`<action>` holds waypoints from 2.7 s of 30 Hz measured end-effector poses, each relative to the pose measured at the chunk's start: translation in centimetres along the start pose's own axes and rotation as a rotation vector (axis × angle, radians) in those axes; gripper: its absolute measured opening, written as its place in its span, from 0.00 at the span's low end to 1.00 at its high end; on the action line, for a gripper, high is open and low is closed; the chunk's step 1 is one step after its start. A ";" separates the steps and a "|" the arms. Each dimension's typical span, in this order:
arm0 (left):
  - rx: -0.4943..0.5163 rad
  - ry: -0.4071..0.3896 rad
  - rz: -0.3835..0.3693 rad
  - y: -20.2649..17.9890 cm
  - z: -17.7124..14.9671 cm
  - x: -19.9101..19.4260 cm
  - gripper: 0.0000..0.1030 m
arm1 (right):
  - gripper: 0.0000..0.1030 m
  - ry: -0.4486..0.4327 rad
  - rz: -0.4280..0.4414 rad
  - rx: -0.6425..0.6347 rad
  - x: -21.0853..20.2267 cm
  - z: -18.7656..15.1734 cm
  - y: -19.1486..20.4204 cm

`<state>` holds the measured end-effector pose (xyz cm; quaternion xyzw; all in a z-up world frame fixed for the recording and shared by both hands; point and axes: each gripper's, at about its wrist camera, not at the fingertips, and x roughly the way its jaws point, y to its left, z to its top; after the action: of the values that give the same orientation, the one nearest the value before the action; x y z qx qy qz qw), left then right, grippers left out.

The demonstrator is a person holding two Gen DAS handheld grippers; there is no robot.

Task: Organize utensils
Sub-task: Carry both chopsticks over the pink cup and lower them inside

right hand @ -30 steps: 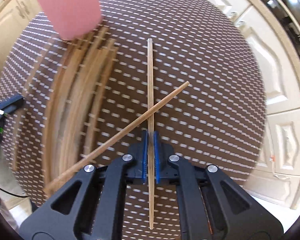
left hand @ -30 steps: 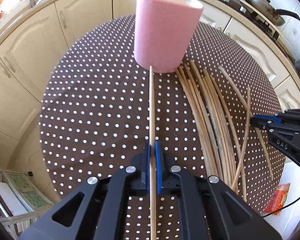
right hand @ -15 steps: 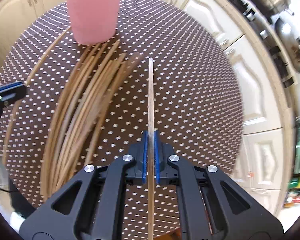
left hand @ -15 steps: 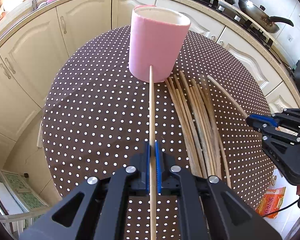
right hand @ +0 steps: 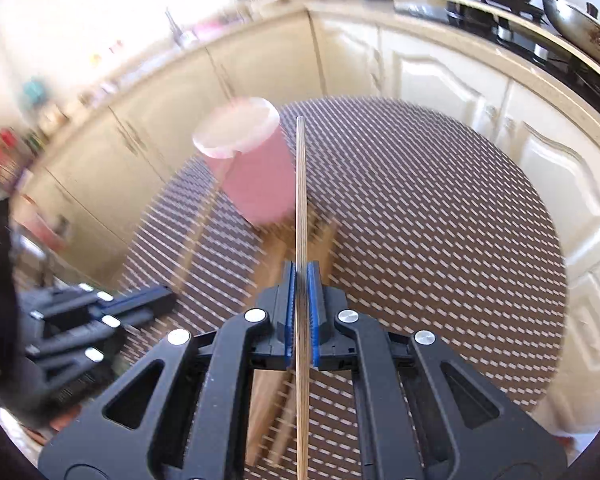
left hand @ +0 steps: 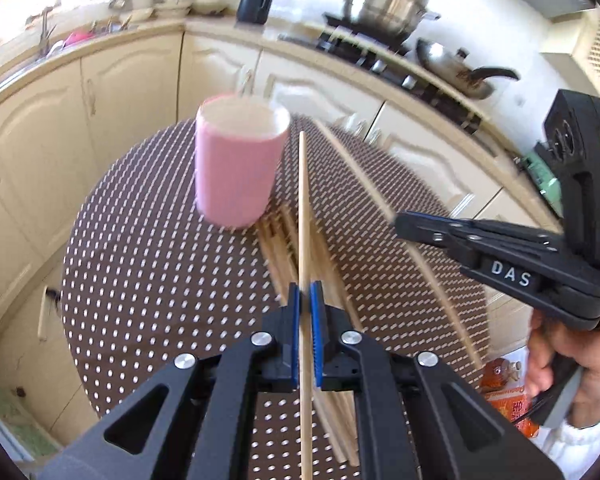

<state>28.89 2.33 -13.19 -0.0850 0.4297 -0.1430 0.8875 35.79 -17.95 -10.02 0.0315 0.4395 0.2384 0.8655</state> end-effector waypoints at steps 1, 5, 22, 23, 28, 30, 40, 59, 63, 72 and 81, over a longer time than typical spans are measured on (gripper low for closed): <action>0.004 -0.017 -0.011 -0.2 0.2 -0.4 0.06 | 0.06 -0.030 0.033 0.009 -0.5 0.1 0.3; 0.010 -0.104 -0.035 -0.9 1.6 -2.7 0.06 | 0.06 -0.164 0.123 0.007 -2.7 1.2 1.6; 0.041 -0.347 -0.068 -0.6 10.5 -5.5 0.06 | 0.06 -0.439 0.275 -0.041 -5.5 7.9 4.9; 0.039 -0.348 -0.077 -0.4 10.9 -5.3 0.06 | 0.06 -0.442 0.272 -0.043 -5.4 8.2 5.0; 0.013 -0.426 -0.083 1.2 12.3 -4.7 0.06 | 0.06 -0.520 0.234 -0.063 -5.3 9.5 4.8; -0.008 -0.472 -0.074 1.9 12.9 -4.4 0.06 | 0.06 -0.546 0.218 -0.068 -5.0 10.0 4.8; -0.072 -0.643 0.016 3.7 14.4 -1.6 0.06 | 0.06 -0.692 0.178 -0.068 -0.7 10.9 4.2; -0.038 -0.635 0.085 4.4 12.8 3.0 0.06 | 0.06 -0.724 0.175 -0.015 6.7 10.5 1.8; -0.032 -0.618 0.093 4.5 12.2 3.2 0.06 | 0.07 -0.704 0.189 -0.009 7.3 10.1 1.7; -0.001 -0.586 0.109 4.7 11.0 2.9 0.06 | 0.06 -0.655 0.196 -0.116 6.3 6.9 3.0; 0.033 -0.519 0.120 4.5 9.9 3.0 0.06 | 0.07 -0.585 0.166 -0.163 6.5 4.5 3.5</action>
<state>39.31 5.90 -10.54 -0.0785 0.1896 -0.0706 0.9762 41.24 -11.26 -11.18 0.0650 0.1474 0.3234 0.9325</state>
